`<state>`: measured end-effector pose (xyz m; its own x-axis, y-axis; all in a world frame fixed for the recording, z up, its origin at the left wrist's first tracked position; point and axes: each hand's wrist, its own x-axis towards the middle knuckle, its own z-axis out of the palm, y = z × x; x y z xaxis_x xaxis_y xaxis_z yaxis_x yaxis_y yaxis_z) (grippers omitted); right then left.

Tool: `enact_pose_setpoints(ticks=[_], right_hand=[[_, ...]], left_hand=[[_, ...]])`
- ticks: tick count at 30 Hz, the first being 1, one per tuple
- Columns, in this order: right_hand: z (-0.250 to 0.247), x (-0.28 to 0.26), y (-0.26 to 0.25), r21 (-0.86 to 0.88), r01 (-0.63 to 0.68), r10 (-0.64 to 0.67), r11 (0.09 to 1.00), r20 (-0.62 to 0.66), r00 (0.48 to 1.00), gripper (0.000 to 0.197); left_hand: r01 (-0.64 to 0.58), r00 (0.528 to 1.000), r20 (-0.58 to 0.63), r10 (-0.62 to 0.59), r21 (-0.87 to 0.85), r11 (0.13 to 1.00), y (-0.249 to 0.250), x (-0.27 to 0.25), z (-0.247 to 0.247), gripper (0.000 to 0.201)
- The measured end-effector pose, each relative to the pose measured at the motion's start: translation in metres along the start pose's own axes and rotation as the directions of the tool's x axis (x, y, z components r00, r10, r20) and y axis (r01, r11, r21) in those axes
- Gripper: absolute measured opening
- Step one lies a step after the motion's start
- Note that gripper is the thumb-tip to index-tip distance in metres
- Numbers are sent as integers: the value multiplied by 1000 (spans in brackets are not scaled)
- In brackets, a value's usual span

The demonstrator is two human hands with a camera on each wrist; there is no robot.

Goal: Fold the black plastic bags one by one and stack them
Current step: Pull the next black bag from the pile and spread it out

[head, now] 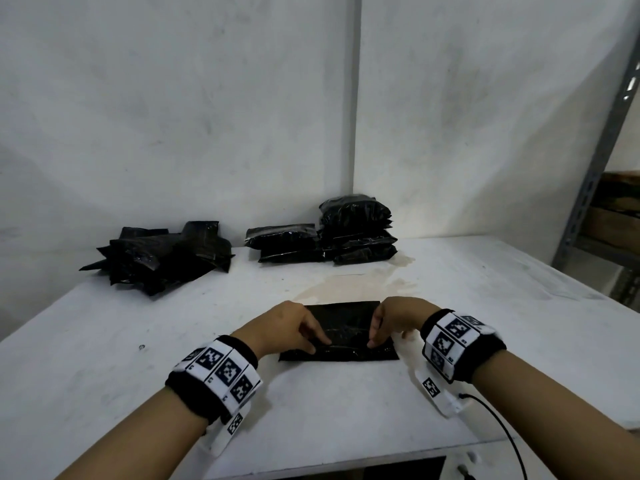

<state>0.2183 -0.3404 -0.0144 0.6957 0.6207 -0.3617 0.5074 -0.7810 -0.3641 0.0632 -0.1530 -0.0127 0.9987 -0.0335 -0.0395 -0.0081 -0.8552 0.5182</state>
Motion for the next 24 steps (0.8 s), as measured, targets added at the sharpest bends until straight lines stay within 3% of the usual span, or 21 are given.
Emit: enact_pose_setpoints(ticks=[2, 6, 10, 12, 14, 16, 18, 22, 24], right_hand=[[0, -1, -1, -26, -8, 9, 1000, 7, 1000, 19], [-7, -1, 0, -22, -3, 3, 1000, 15, 1000, 21], [-9, 3, -3, 8, 81, -75, 997, -276, 958, 32], [-6, 3, -11, 42, 107, -95, 993, -211, 973, 34], [0, 6, -17, 32, 87, -86, 996, -40, 996, 29], [4, 8, -17, 33, 69, -70, 997, 46, 996, 23], [1, 8, -13, 69, 55, -57, 996, 34, 998, 22], [-14, 12, 5, 124, -43, 63, 991, -163, 985, 38], [-16, 14, 13, 106, -100, 117, 989, -164, 980, 45]], left_hand=[[4, 1000, 6, -4, 6, 1000, -1, 0, 0, 26], [-18, 1000, 18, 14, 198, 980, 2, 4, 4, 28], [-45, 999, 22, 41, 250, 967, 5, 6, 6, 49], [-48, 998, 45, 37, 290, 956, 5, 8, 6, 58], [-56, 997, 61, 38, 323, 945, 5, 9, 5, 55], [-72, 996, 69, 51, 358, 931, 4, 10, 6, 51], [-81, 996, 71, 58, 389, 918, 4, 12, 8, 48], [-65, 997, 56, 48, 379, 923, 5, 14, 9, 44], [-60, 998, 55, 42, 381, 922, 6, 14, 8, 44]])
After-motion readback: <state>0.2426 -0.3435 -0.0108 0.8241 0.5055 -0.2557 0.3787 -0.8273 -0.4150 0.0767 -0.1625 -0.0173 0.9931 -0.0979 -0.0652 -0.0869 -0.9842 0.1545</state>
